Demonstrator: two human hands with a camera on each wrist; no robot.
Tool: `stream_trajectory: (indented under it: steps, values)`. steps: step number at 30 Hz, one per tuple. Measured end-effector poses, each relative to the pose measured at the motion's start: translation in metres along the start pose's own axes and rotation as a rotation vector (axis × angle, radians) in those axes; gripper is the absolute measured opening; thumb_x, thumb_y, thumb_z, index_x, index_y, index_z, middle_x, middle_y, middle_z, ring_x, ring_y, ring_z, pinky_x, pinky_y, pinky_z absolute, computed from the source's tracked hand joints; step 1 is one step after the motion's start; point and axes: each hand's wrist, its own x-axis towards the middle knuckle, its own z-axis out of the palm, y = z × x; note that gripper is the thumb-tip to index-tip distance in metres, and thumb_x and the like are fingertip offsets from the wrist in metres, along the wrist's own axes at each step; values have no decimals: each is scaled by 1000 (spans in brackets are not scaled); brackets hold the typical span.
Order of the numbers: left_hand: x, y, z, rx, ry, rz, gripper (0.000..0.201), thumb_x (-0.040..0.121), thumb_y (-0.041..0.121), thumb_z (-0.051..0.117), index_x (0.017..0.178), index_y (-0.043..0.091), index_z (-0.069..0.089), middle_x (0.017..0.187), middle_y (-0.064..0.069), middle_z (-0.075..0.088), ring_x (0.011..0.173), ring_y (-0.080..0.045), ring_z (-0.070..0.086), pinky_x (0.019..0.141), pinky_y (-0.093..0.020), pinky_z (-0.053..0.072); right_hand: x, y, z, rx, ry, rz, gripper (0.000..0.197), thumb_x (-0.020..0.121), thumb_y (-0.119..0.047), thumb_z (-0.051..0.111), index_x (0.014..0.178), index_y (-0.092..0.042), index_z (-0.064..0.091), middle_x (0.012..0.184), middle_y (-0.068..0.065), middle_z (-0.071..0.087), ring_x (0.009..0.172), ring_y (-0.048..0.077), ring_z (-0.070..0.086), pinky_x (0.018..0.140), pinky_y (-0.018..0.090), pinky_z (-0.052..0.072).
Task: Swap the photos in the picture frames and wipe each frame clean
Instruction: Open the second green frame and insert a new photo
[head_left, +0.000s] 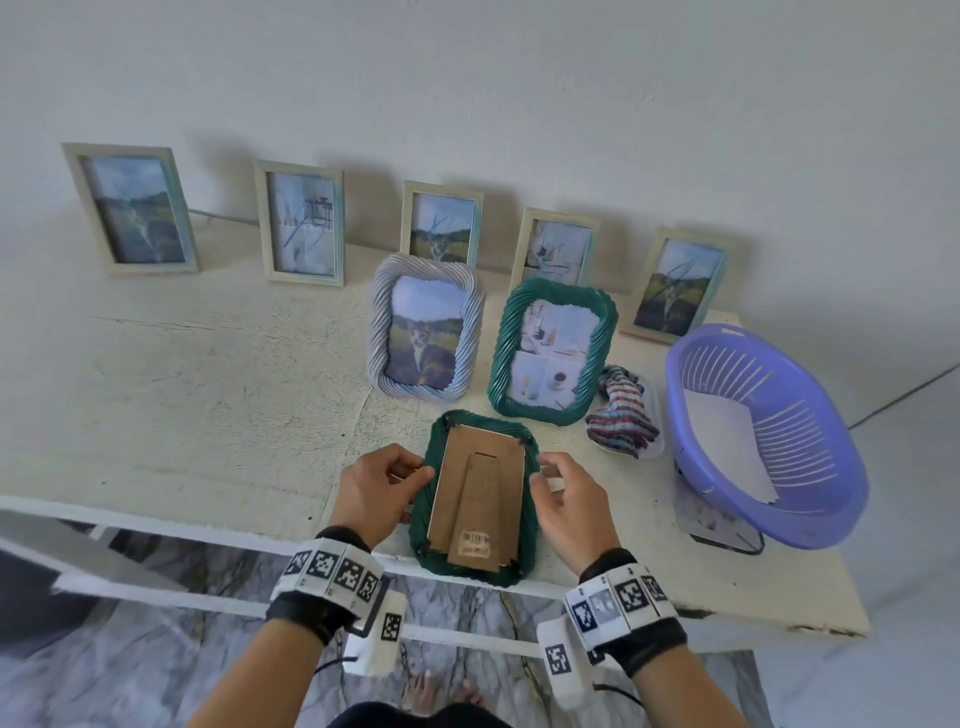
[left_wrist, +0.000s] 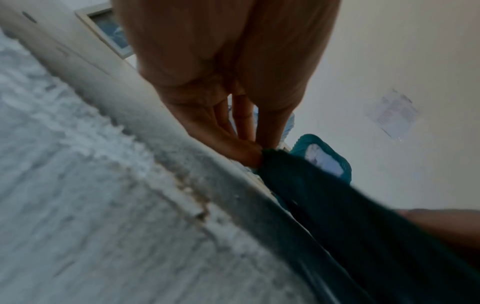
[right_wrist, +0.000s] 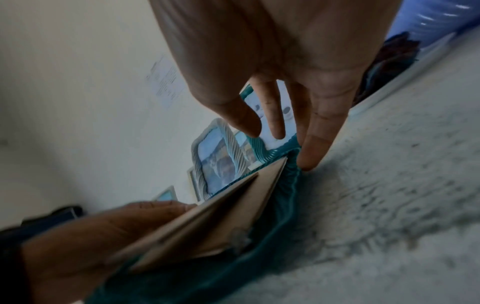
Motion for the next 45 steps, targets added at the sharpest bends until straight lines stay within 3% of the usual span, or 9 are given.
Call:
stream_trajectory:
  steps: [2,4,10,25,30,33,37,41,45]
  values:
    - [1,-2,-1,39,-17,3,9,83,16,75,84,11,68,75,-7,68,60,-19,65,48,-29,57,4,-2,4,-127,-7,-64,30,95,-19,52,123,-12,57,119,4,60,98,19,61,89,31,48]
    - [1,-5,-3,80,-32,21,10,82,16,76,83,12,67,73,-4,67,60,-24,66,50,-34,58,8,-4,7,-223,-43,-103,34,96,-18,50,128,-11,56,123,5,58,107,21,58,91,29,45]
    - [3,-9,-4,122,-58,49,12,82,15,75,79,13,64,68,-4,65,52,-14,62,45,-27,55,21,-11,14,-440,-132,-135,44,96,-20,47,140,-13,46,120,9,43,94,22,58,78,22,43]
    - [9,-19,-5,183,-61,98,12,82,19,75,78,16,64,68,0,65,58,-16,65,52,-34,59,21,-4,9,-488,-188,-162,42,92,-7,47,134,-7,54,118,6,44,97,19,55,77,19,40]
    - [10,-19,-5,211,-74,88,12,82,20,75,79,18,63,66,2,66,56,-16,66,58,-37,59,22,-5,1,-508,-217,-184,41,94,-12,47,134,-9,54,120,5,46,97,20,57,73,18,37]
    - [15,-14,-8,306,-123,84,15,84,28,71,93,21,61,65,7,68,63,-13,66,68,-36,58,18,-7,-2,-499,-254,-162,46,97,-28,46,141,-16,46,127,5,43,108,21,55,85,26,42]
    - [29,8,-7,447,-122,78,36,87,51,60,110,24,54,83,10,63,84,-16,62,80,-32,51,4,-8,3,-418,-324,-111,52,93,-48,50,141,-31,42,141,7,32,118,25,50,98,30,41]
    - [57,27,4,547,-140,17,40,86,60,55,104,24,61,104,-1,66,97,-22,61,83,-34,50,-3,-5,10,-418,-339,-66,56,88,-52,55,139,-33,45,148,6,21,127,32,40,108,38,36]
    - [65,34,12,671,-134,-21,35,85,53,62,99,21,62,107,-9,63,99,-28,60,82,-36,48,-2,-5,11,-393,-349,-42,57,88,-50,58,140,-32,45,149,7,19,129,33,37,110,38,33]
